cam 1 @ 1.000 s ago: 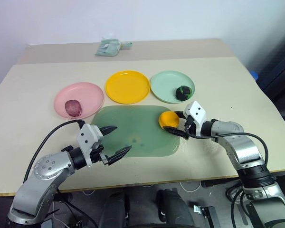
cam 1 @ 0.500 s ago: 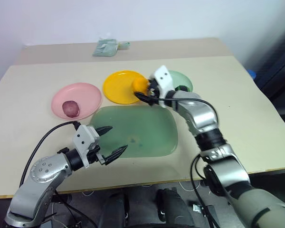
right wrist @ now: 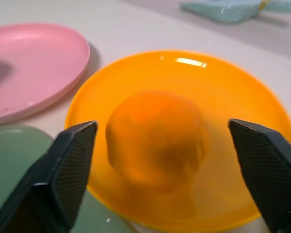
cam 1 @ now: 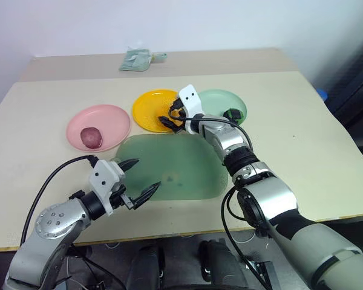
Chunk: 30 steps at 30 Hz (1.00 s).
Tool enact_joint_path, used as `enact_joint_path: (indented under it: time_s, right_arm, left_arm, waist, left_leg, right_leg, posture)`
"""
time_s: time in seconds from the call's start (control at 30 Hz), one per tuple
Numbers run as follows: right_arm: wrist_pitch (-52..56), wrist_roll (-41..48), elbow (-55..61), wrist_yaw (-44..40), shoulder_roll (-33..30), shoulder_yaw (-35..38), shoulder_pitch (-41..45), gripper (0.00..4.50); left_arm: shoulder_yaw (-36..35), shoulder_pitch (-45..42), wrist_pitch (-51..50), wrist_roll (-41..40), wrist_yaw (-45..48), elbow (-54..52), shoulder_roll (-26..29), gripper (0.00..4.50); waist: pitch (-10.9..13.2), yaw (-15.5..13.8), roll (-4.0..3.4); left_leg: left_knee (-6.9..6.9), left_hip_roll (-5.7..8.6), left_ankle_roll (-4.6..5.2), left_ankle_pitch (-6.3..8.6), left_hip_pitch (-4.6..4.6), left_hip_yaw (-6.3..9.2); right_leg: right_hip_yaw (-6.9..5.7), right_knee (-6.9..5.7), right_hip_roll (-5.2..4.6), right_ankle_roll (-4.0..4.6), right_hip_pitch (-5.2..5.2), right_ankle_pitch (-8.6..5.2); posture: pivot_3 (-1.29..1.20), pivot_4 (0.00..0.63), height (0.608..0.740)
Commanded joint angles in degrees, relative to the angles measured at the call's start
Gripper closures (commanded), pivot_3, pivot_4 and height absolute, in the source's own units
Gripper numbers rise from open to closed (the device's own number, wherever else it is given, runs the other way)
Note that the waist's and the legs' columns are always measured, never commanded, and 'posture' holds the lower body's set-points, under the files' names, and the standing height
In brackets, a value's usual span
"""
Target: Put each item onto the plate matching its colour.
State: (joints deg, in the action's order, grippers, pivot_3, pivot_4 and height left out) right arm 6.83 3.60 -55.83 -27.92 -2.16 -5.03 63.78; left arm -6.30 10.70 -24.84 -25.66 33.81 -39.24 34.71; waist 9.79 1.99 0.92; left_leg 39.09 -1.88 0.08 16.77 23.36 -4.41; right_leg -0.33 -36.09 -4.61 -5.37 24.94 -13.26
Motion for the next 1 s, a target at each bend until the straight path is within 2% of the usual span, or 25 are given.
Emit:
enact_joint_path:
  time_s: [0.03,0.17,0.27,0.37,0.5,0.73,1.0]
  right_arm:
    - [-1.9,0.9,10.0,-3.8,-3.3,0.9,-3.7,0.05]
    - [2.7,5.4,32.1,-14.1,-11.9,1.7,-16.2,0.05]
    - [8.4,11.0,48.9,-22.4,-21.4,3.5,-26.8,0.05]
    - [13.8,15.7,57.9,-26.9,-29.4,6.8,-35.0,0.05]
    - [18.4,20.3,62.3,-29.8,-37.5,13.5,-44.0,0.05]
    - [21.7,22.6,66.4,-26.2,-39.2,17.8,-50.1,0.05]
    - [22.7,22.9,68.6,-24.1,-38.9,17.0,-51.8,0.05]
  left_arm:
    - [-3.2,0.7,1.0,0.0,-0.9,-1.2,-0.2,0.0]
    - [-7.6,2.9,3.8,2.2,-1.3,2.7,0.1,0.0]
    - [-12.3,4.5,6.5,2.8,0.0,6.9,0.9,0.0]
    - [-15.5,5.4,8.7,2.9,1.7,10.2,1.7,0.0]
    - [-16.5,5.1,10.3,3.5,2.9,13.0,2.4,0.0]
    - [-15.7,3.6,11.4,4.8,3.3,15.3,2.3,0.0]
    - [-14.2,2.4,9.7,4.8,2.7,14.1,1.7,0.0]
  waist:
    - [0.0,0.3,0.01]
    - [0.0,-0.1,0.0]
    - [0.0,-0.5,-0.02]
    - [0.0,-0.4,-0.04]
    - [0.0,-1.1,-0.01]
    - [0.0,-1.1,0.0]
    - [0.0,-1.3,0.03]
  left_leg:
    - [-0.01,0.0,0.0,0.0,0.0,0.0]
    - [-0.07,0.01,0.06,0.03,0.03,0.05]
    - [-0.05,0.02,0.12,0.07,0.04,0.0]
    - [-0.05,-0.01,0.13,0.08,-0.01,-0.07]
    - [-0.02,-0.04,0.1,0.06,-0.13,-0.07]
    - [0.0,-0.04,0.1,0.07,-0.11,-0.08]
    - [0.05,-0.01,0.11,0.07,-0.07,-0.08]
  right_leg:
    - [0.0,0.0,0.0,-0.02,0.0,0.01]
    - [-0.02,0.1,-0.06,-0.16,-0.03,0.08]
    - [-0.02,0.15,-0.1,-0.16,-0.02,0.08]
    - [0.0,0.14,-0.05,0.03,0.0,-0.04]
    - [0.01,0.13,0.0,0.08,-0.1,-0.06]
    - [0.04,0.16,0.0,0.08,-0.08,-0.06]
    - [0.04,0.18,-0.05,0.07,-0.1,-0.06]
  posture:
    - [0.0,0.15,0.74]
    - [0.0,0.15,0.74]
    - [0.0,0.15,0.74]
    - [0.0,0.15,0.74]
    - [0.0,0.15,0.74]
    - [0.0,0.15,0.74]
    - [0.0,0.15,0.74]
